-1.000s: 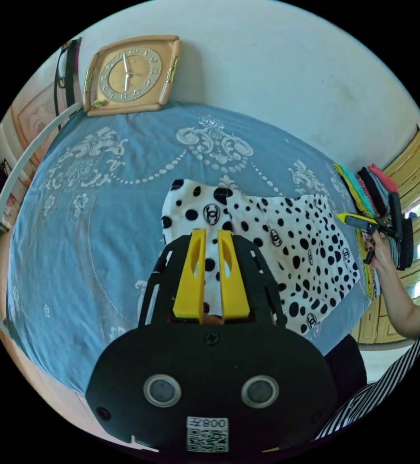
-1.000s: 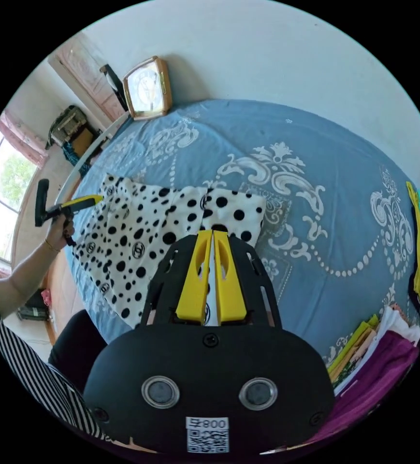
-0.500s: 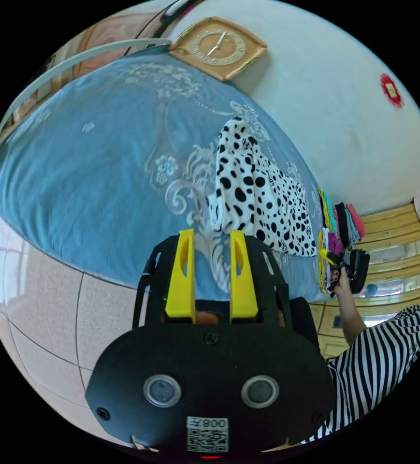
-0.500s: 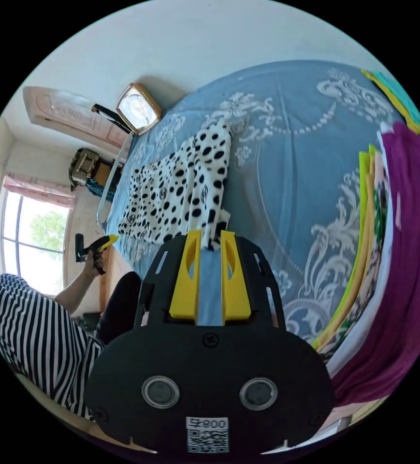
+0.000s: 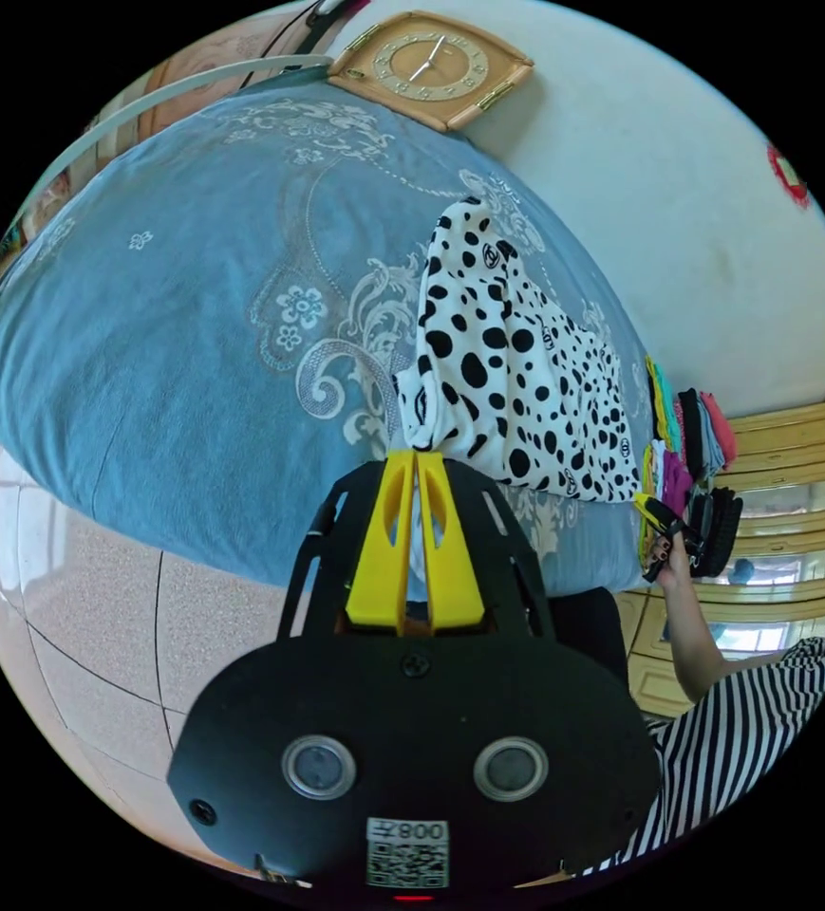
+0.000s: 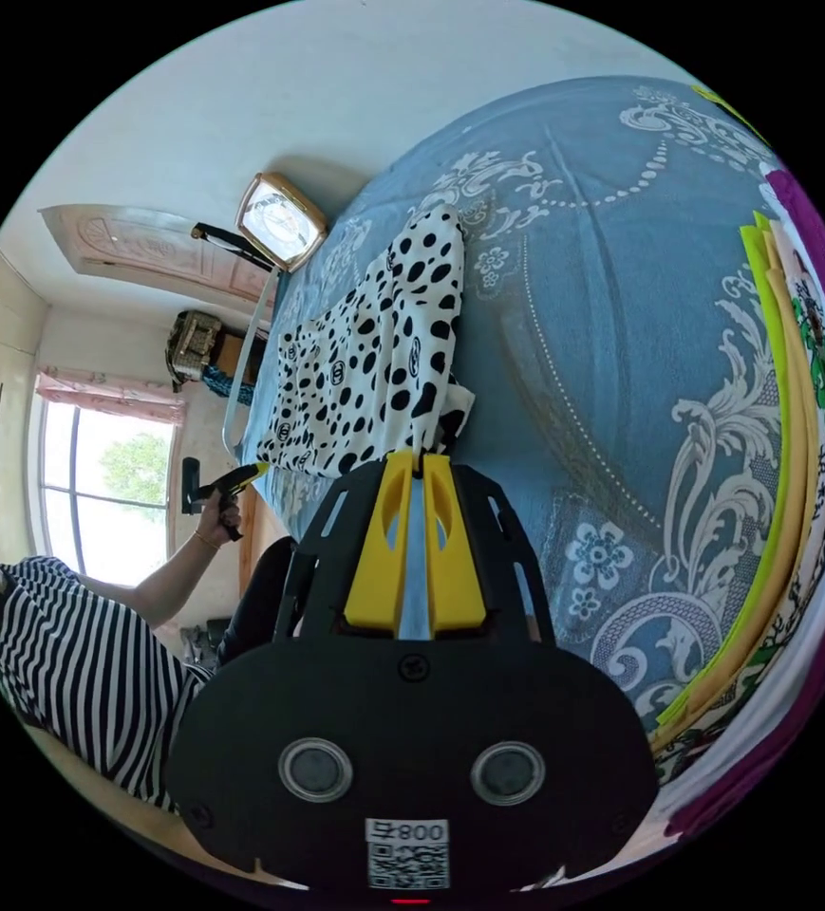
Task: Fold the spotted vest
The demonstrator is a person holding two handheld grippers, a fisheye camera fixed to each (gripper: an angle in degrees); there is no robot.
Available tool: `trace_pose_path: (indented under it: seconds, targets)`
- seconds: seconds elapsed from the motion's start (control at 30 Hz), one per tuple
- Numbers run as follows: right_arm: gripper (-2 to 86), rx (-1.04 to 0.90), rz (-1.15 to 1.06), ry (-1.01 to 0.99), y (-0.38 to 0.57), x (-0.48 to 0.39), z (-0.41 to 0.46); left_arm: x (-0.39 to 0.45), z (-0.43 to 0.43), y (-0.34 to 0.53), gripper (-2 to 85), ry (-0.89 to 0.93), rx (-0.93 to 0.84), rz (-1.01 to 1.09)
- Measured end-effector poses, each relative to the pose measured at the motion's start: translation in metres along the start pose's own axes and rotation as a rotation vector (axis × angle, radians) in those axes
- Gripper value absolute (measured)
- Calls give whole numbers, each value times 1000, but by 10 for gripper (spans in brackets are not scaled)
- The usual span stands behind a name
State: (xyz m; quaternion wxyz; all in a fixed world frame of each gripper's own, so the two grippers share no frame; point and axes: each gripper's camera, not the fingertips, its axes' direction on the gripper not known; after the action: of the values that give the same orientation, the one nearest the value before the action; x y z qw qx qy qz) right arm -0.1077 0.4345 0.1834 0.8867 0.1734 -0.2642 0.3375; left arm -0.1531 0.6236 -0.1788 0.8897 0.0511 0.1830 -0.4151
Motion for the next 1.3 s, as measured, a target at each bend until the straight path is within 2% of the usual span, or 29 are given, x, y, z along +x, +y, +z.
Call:
trace_pose_path:
  seconds: [0.17, 0.33, 0.63, 0.97, 1.3]
  targets:
    - [15, -23, -14, -15, 10, 13, -5, -21, -18, 11, 17, -1, 48, 11]
    - [12, -33, 10, -45, 23, 28, 8, -38, 2, 18, 54, 57, -3, -2]
    - [13, -35, 15, -59, 42, 44, 12, -42, 4, 30, 36, 93, 15, 58]
    - [12, -26, 41, -86, 62, 60, 25, -43, 43, 46, 84, 248, 1, 68]
    - [12, -21, 64, -116, 78, 73, 42, -20, 88, 57, 61, 197, -29, 77]
